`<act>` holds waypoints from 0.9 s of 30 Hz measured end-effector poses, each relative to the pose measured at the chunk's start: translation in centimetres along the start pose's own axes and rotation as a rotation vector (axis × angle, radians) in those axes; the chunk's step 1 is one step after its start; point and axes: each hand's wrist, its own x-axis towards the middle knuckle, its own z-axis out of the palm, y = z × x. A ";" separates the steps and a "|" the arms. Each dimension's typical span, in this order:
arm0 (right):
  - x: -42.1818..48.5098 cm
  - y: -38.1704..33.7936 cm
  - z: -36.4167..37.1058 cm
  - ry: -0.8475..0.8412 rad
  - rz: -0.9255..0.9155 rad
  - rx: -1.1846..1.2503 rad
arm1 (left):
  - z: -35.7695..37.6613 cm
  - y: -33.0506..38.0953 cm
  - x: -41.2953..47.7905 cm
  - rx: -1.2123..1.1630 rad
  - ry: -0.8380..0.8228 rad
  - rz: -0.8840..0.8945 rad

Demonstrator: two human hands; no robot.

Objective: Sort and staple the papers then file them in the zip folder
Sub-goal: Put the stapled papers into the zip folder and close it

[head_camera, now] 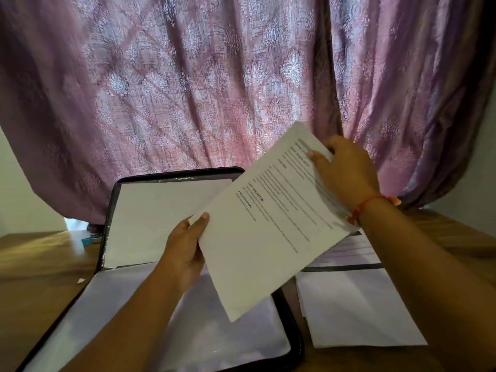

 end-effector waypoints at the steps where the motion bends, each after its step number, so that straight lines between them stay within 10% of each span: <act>1: 0.0 0.6 0.3 -0.051 0.066 0.027 | -0.1 0.0 -0.1 -0.017 0.004 -0.032; 10: -1.5 5.8 3.4 -0.412 0.473 0.258 | -0.2 -1.2 -0.8 0.139 -0.185 -0.115; 17: -2.4 7.8 4.7 -0.615 0.440 0.129 | 0.0 -1.4 -0.9 0.151 -0.134 -0.098; 27: -3.9 8.1 6.8 -0.358 0.216 -0.204 | 0.5 -1.7 -0.9 0.260 -0.115 -0.042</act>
